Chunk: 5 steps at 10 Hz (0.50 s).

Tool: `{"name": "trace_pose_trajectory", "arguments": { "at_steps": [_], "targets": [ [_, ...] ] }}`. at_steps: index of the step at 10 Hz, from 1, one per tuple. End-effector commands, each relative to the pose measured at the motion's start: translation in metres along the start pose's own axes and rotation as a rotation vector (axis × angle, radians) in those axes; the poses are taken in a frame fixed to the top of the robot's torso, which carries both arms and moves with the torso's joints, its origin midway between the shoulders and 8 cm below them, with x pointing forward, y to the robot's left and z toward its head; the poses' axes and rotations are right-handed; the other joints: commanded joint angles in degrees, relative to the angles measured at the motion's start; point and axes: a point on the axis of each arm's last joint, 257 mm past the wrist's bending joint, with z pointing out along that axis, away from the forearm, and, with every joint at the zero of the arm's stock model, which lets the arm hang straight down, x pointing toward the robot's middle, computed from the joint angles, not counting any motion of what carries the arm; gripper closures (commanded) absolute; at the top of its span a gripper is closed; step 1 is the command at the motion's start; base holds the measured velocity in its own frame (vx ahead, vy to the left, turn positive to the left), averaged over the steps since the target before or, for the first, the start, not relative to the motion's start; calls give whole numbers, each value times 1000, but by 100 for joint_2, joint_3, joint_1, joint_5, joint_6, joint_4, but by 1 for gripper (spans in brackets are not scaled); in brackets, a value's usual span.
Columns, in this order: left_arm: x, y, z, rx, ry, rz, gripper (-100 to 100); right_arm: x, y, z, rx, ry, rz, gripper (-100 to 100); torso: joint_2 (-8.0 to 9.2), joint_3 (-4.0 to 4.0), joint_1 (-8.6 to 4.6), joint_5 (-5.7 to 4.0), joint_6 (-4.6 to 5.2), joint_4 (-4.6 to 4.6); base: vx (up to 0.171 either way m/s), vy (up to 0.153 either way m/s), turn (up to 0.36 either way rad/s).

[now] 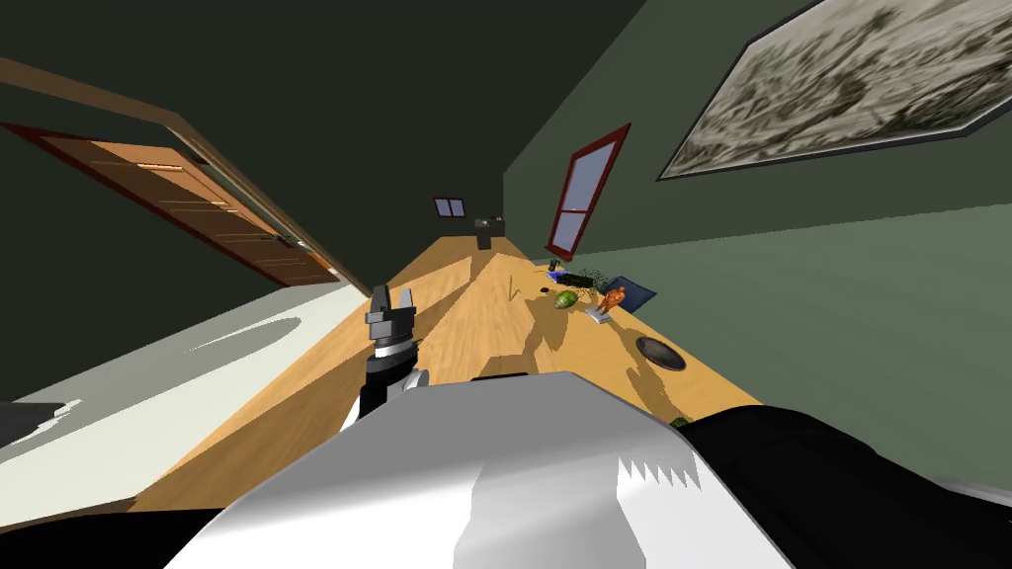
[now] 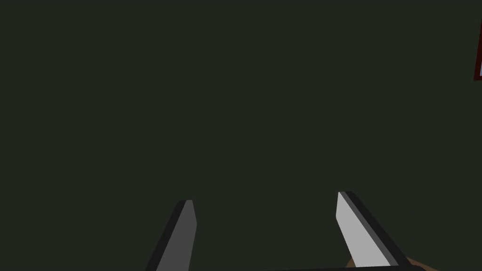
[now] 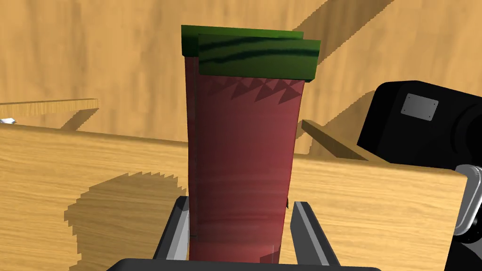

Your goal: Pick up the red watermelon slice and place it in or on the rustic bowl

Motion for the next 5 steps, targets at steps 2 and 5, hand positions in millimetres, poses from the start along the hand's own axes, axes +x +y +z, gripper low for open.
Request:
{"name": "trace_pose_trajectory", "arguments": {
  "at_steps": [2, 5],
  "targets": [
    [0, 0, 0, 0, 0, 0, 0, 20, -10, -6, 18, 38, 45, 100, -24, -11, 4, -2, 5, -2, -206, -14, 185],
    [0, 0, 0, 0, 0, 0, 0, 41, -20, -14, 39, 81, 116, 100, -25, -12, 2, 8, 0, -2, -266, -38, 297]
  ]
}}
